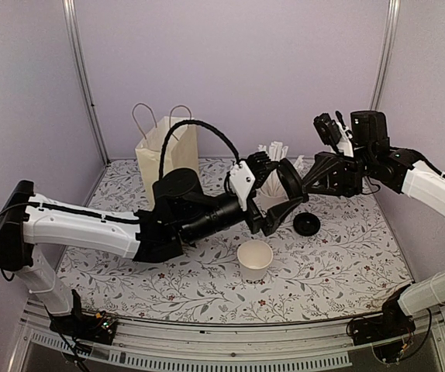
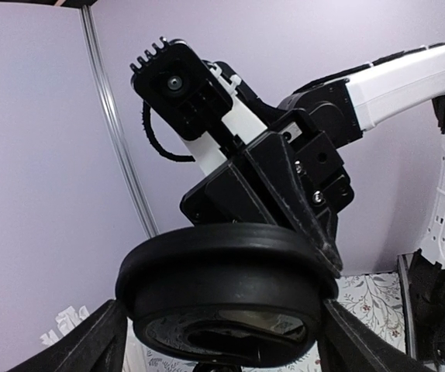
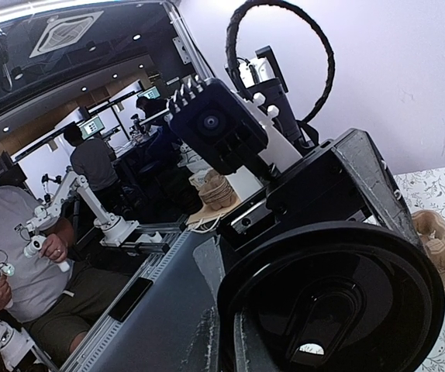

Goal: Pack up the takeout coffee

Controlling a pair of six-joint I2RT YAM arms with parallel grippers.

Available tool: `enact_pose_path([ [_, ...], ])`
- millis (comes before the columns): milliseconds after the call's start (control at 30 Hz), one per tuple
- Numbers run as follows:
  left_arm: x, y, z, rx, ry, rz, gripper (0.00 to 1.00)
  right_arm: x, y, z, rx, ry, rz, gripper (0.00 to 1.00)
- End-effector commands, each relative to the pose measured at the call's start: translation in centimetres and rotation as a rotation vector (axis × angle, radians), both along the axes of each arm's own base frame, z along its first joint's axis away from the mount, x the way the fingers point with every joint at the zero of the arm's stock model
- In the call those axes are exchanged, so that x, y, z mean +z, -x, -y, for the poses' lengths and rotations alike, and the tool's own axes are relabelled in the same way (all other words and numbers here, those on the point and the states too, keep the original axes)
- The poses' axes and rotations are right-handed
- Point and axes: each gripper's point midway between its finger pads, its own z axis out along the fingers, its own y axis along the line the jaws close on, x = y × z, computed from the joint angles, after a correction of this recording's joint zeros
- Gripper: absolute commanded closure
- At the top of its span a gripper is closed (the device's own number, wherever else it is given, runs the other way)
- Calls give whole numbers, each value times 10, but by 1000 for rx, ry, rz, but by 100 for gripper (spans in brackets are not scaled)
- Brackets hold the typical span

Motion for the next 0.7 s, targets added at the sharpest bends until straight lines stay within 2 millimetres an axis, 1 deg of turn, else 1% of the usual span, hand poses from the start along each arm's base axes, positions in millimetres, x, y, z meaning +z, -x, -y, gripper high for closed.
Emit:
enact_pose_path([
  [0,4,-16,-2,62,14,-12,15,6,13,8,70,-31,-1,94],
  [133,3,-17,-4,62,14,-16,18,4,11,7,61,-27,-2,92],
  [267,3,-18,-9,48,20,-40,19,3,3,9,29,-22,-2,82],
  [367,4,-22,-19,48,14,-66,19,8,-16,24,-56,-28,13,72],
  [400,5,-23,-22,47,0,-77,19,9,-26,34,-116,-29,26,68],
  [433,6,-25,-27,46,-16,-90,19,5,-37,40,-181,-19,30,65],
  [467,9,-25,-32,44,-35,-101,20,-1,-46,45,-248,-1,29,61],
  [500,10,-27,-37,46,-57,-115,20,-12,-53,47,-318,30,36,55],
  [533,3,-28,-42,49,-108,-145,20,-25,-56,48,-381,77,70,48],
  [567,2,-30,-47,49,-137,-175,20,-41,-60,45,-423,128,134,45],
  [600,1,-31,-53,51,-163,-201,19,-62,-64,43,-451,180,234,43],
  [633,-3,-33,-59,58,-195,-233,20,-87,-66,41,-472,258,270,42],
  [667,-8,-35,-66,69,-225,-267,20,-106,-69,41,-488,327,338,41],
])
